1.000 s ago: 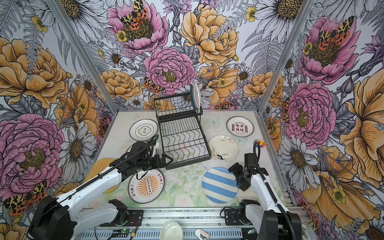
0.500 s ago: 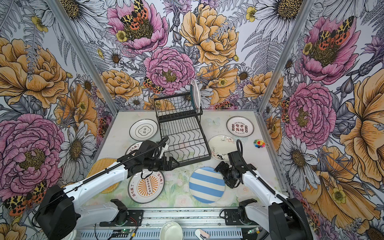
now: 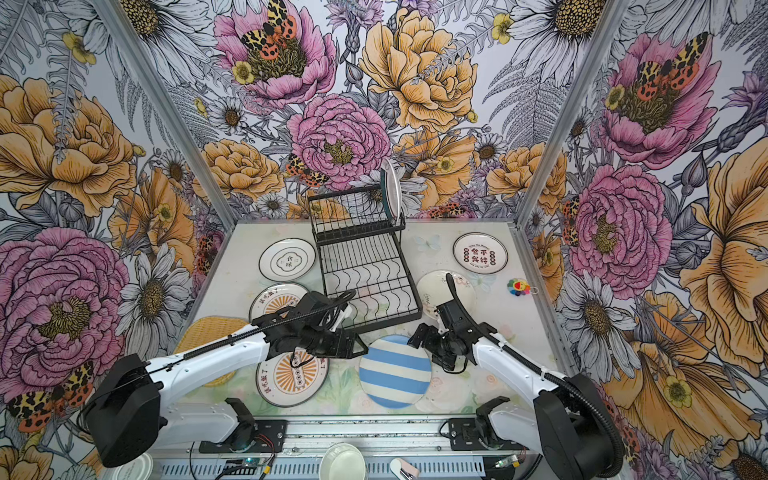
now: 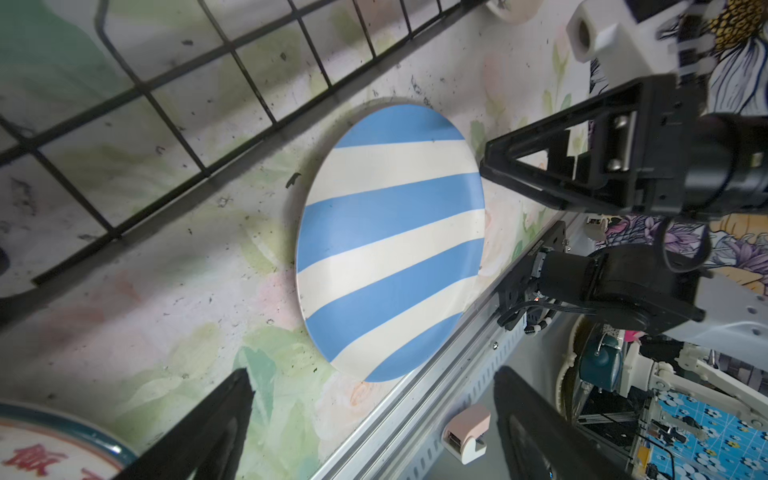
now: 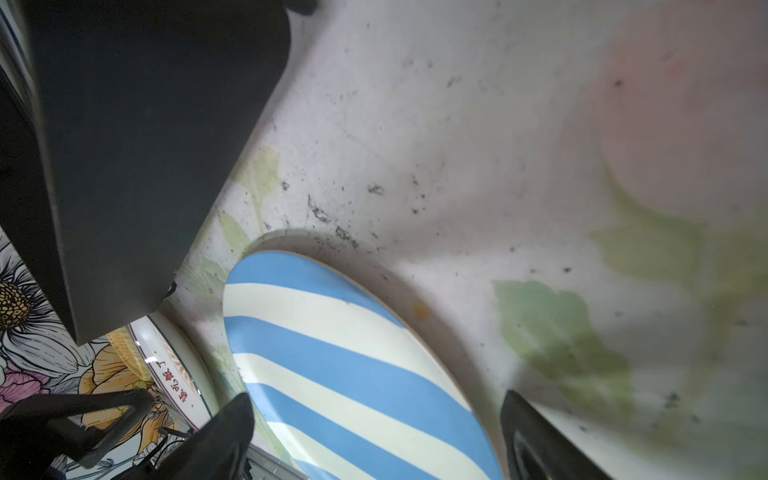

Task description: Load the plates into the dish rack

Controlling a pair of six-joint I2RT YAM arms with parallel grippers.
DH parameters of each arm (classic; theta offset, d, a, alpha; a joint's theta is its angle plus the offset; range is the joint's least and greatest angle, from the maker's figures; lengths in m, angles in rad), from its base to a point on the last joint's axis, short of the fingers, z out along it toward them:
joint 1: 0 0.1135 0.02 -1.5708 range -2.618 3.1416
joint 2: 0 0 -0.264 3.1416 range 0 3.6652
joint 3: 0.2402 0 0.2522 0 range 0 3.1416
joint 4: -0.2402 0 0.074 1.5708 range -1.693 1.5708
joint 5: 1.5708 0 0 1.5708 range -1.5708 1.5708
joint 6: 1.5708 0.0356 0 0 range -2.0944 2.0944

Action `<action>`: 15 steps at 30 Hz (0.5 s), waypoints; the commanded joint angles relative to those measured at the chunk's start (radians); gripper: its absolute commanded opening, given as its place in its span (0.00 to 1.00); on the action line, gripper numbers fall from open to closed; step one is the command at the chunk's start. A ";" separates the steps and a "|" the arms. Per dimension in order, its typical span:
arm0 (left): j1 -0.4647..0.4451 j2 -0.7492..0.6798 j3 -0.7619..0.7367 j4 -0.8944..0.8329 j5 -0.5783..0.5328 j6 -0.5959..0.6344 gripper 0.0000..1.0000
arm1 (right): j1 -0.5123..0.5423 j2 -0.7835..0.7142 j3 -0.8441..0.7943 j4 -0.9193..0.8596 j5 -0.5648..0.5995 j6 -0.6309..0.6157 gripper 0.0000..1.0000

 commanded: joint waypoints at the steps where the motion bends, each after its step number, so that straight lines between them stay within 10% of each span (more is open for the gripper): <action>1: -0.030 0.030 -0.001 -0.012 -0.027 -0.015 0.85 | -0.008 -0.043 0.000 -0.062 -0.022 -0.139 0.93; 9: -0.064 0.147 0.031 -0.010 -0.094 -0.029 0.58 | -0.005 -0.109 -0.057 -0.060 -0.050 -0.195 0.93; 15: -0.087 0.200 0.061 -0.010 -0.159 -0.042 0.55 | -0.005 -0.115 -0.075 -0.060 -0.057 -0.206 0.93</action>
